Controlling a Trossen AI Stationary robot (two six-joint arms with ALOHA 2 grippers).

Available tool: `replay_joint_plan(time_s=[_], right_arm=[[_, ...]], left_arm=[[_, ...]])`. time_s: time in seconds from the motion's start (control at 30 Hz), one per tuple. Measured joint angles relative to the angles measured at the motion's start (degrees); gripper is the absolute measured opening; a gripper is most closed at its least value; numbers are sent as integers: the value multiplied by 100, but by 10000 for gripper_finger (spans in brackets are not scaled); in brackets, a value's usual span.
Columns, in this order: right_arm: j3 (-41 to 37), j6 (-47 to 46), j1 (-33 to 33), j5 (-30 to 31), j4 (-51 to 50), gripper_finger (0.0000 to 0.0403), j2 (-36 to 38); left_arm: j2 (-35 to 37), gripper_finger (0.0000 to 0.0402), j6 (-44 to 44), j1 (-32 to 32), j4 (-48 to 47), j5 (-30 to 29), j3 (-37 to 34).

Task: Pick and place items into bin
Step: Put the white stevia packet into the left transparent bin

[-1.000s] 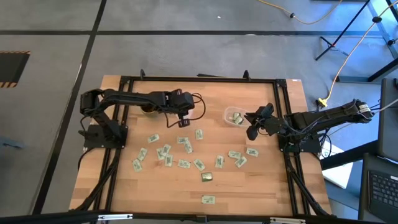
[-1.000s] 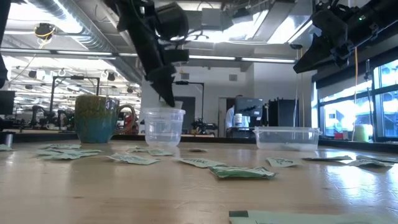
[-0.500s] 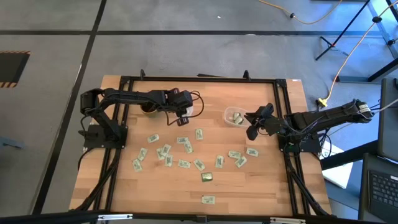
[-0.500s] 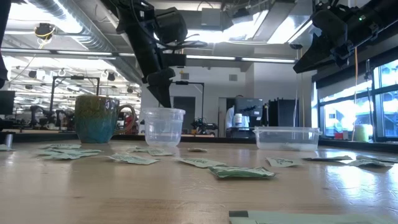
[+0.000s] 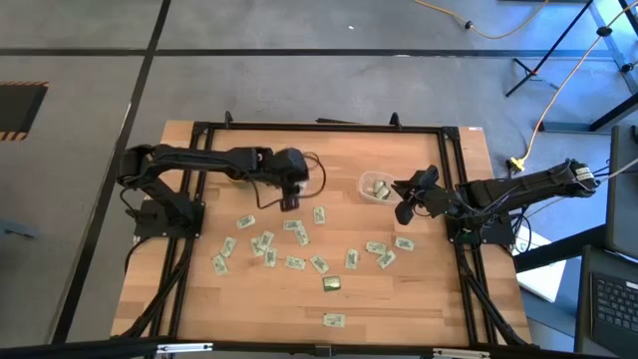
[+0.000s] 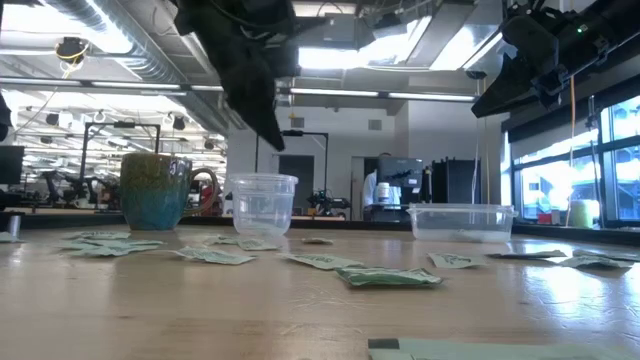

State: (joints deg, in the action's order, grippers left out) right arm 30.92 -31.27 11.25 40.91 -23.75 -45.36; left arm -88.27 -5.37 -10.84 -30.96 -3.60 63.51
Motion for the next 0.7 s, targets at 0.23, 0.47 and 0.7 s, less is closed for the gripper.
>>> replay_joint_plan(time_s=[0.23,0.47,0.7], right_arm=[[-2,-11,2,0,51,67,0],[-2,-17,1,-2,121,67,0],[-2,-13,0,-2,133,67,0]], left_arm=[[-450,156,-435,683,759,498,2],[-1044,192,-441,1121,1447,156,2],[-1523,197,-100,1151,1524,-440,2]])
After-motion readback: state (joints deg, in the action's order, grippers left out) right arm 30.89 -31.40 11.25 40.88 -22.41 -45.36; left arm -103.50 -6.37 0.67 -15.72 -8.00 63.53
